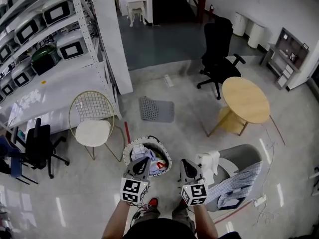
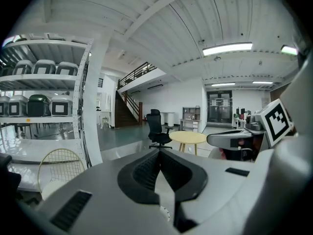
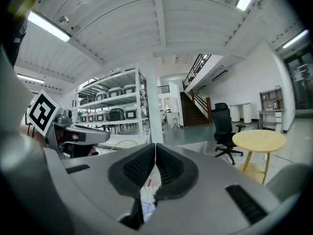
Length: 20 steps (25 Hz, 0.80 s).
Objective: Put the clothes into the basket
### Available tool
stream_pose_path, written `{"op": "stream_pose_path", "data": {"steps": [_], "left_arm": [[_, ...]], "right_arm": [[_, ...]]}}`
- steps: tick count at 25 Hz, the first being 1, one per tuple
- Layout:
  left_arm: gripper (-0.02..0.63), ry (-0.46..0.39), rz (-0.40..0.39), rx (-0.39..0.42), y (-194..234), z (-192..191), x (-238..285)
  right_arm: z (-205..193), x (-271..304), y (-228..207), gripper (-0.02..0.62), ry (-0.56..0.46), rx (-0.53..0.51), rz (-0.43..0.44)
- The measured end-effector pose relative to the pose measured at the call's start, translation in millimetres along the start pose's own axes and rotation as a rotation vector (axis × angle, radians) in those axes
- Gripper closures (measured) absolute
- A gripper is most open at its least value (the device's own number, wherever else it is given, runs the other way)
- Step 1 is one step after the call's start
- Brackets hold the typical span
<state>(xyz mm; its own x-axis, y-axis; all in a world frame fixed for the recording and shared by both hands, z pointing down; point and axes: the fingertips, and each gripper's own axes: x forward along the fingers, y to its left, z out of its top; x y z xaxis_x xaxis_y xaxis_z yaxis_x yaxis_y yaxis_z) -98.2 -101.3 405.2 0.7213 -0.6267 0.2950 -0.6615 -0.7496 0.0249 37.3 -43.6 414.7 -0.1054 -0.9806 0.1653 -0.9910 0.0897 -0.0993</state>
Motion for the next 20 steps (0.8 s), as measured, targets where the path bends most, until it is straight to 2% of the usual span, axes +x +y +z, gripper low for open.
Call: {"op": "stream_pose_path", "data": {"steps": [5, 9, 16, 20], "left_arm": [[0.600, 0.004, -0.054, 0.015, -12, 2, 18], [0.600, 0.006, -0.122, 0.031, -37, 3, 41], [0.600, 0.035, -0.298, 0.043, -108, -5, 87], [0.600, 0.073, -0.376, 0.055, -157, -18, 111]], "right_arm": [[-5, -7, -24, 0.566, -0.003, 0.023, -0.079], [-11, -21, -52, 0.567, -0.013, 0.050, -0.159], [-33, -70, -117, 0.566, 0.023, 0.083, -0.340], [-48, -100, -159, 0.566, 0.052, 0.083, -0.413]]}}
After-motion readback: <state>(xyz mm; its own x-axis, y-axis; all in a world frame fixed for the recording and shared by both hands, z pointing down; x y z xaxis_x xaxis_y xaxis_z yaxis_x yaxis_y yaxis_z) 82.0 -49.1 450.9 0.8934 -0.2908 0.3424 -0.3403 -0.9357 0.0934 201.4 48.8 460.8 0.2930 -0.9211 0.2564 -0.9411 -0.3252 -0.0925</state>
